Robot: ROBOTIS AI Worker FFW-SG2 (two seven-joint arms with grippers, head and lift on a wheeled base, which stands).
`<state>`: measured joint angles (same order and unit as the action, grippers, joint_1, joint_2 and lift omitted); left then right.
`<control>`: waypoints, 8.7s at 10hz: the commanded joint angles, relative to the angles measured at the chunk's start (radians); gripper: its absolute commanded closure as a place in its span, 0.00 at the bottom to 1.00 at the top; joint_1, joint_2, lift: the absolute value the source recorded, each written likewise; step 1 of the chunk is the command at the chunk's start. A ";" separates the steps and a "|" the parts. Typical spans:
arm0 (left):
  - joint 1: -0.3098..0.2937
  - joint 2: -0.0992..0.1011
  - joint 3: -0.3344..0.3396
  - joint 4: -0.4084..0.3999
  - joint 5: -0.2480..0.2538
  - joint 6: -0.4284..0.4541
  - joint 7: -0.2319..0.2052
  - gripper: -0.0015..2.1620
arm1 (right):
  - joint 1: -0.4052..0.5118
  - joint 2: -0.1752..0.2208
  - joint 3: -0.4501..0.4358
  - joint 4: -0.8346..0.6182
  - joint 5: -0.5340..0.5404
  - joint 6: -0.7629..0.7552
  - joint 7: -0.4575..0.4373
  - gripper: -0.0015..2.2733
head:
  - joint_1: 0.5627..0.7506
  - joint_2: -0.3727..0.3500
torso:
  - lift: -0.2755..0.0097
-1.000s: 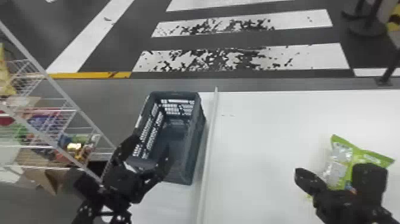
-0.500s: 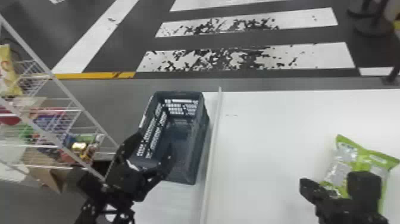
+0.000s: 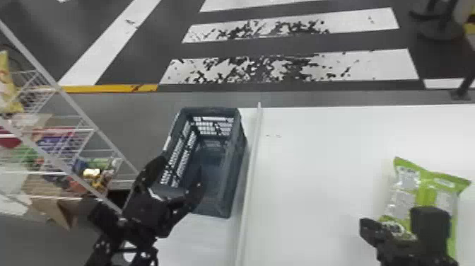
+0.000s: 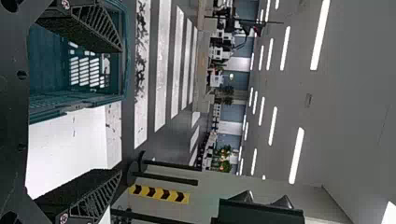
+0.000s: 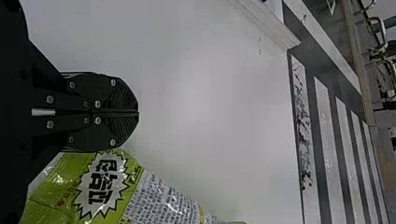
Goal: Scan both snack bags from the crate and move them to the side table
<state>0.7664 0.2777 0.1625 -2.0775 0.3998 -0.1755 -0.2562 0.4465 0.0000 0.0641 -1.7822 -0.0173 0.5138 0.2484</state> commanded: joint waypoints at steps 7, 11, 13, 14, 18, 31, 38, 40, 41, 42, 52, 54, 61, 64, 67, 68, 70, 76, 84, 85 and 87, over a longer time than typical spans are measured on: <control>-0.007 0.000 -0.006 0.007 -0.001 0.003 0.000 0.04 | 0.083 0.001 -0.046 -0.163 -0.070 0.029 0.003 0.99 | 0.70 0.79 | 0.86; 0.004 0.000 -0.006 0.001 -0.002 0.003 -0.002 0.04 | -0.022 0.001 -0.145 -0.174 -0.099 -0.002 0.000 0.99 | 0.70 0.74 | 0.86; 0.005 0.000 -0.003 -0.003 -0.004 0.006 -0.002 0.04 | -0.089 0.001 -0.202 -0.068 -0.096 -0.045 0.005 0.99 | 0.70 0.67 | 0.86; 0.005 0.000 0.000 -0.003 -0.006 0.006 -0.002 0.04 | -0.106 0.001 -0.219 -0.026 -0.089 -0.067 0.014 0.99 | 0.70 0.62 | 0.86; 0.005 -0.002 0.002 -0.003 -0.006 0.009 -0.002 0.04 | -0.147 -0.012 -0.237 0.093 -0.075 -0.125 0.017 0.99 | 0.70 0.55 | 0.86; 0.002 -0.002 -0.001 0.007 -0.001 0.009 -0.014 0.04 | -0.077 -0.002 -0.265 0.076 -0.086 -0.064 -0.077 0.99 | 0.70 0.50 | 0.86; -0.002 -0.002 -0.006 0.007 0.001 0.009 -0.014 0.04 | -0.038 0.001 -0.354 -0.129 -0.138 0.016 -0.077 0.00 | 0.70 0.45 | 0.86; -0.007 0.002 -0.005 0.011 0.005 0.012 -0.014 0.04 | -0.054 -0.014 -0.435 -0.123 -0.113 0.007 -0.063 0.01 | 0.70 0.39 | 0.86; -0.012 0.002 -0.005 0.014 0.005 0.012 -0.014 0.04 | -0.055 -0.040 -0.468 -0.106 -0.119 0.010 -0.061 0.02 | 0.70 0.33 | 0.86; -0.013 0.002 -0.005 0.017 0.007 0.012 -0.014 0.04 | -0.057 -0.064 -0.498 -0.086 -0.127 0.010 -0.052 0.02 | 0.70 0.27 | 0.86; -0.007 -0.002 -0.005 0.031 0.007 0.009 -0.021 0.04 | -0.163 -0.241 -0.613 0.282 -0.205 -0.011 0.226 0.02 | 0.70 0.06 | 0.86; -0.007 -0.002 -0.005 0.034 0.005 0.009 -0.020 0.04 | -0.195 -0.261 -0.621 0.348 -0.214 -0.008 0.296 0.02 | 0.70 0.05 | 0.86; -0.013 -0.003 -0.006 0.036 0.005 0.012 -0.021 0.04 | -0.242 -0.331 -0.546 0.488 -0.113 -0.051 0.384 0.10 | 0.70 0.05 | 0.86; -0.013 -0.003 -0.008 0.034 0.005 0.012 -0.021 0.04 | -0.270 -0.347 -0.517 0.512 -0.073 -0.030 0.402 0.99 | 0.70 0.06 | 0.86; -0.013 -0.002 -0.008 0.033 0.005 0.012 -0.021 0.04 | -0.232 -0.336 -0.547 0.452 -0.087 -0.033 0.397 0.99 | 0.70 0.05 | 0.86; -0.015 0.000 -0.008 0.034 0.007 0.012 -0.021 0.04 | -0.204 -0.310 -0.566 0.383 -0.093 -0.008 0.388 0.99 | 0.70 0.05 | 0.86; -0.021 0.003 -0.009 0.033 0.008 0.015 -0.021 0.04 | -0.112 -0.239 -0.603 0.138 -0.139 0.148 0.339 0.99 | 0.70 0.06 | 0.86; -0.030 0.015 -0.024 0.030 0.013 0.015 -0.021 0.04 | 0.086 -0.054 -0.422 -0.473 -0.082 0.504 0.078 0.99 | 0.70 0.24 | 0.86; -0.001 0.021 0.005 0.010 0.028 0.012 -0.034 0.04 | -0.020 -0.038 -0.211 -0.441 0.068 0.526 0.046 0.99 | 0.70 0.53 | 0.86; 0.001 0.018 0.005 0.010 0.028 0.009 -0.035 0.04 | -0.037 -0.040 -0.205 -0.408 0.072 0.519 0.052 0.99 | 0.70 0.53 | 0.86; 0.004 0.017 0.008 0.011 0.028 0.009 -0.035 0.04 | -0.054 -0.040 -0.170 -0.370 0.092 0.495 0.054 0.99 | 0.70 0.54 | 0.86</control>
<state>0.7687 0.2946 0.1688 -2.0673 0.4280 -0.1658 -0.2915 0.3981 -0.0399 -0.1178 -2.1614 0.0658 1.0153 0.3023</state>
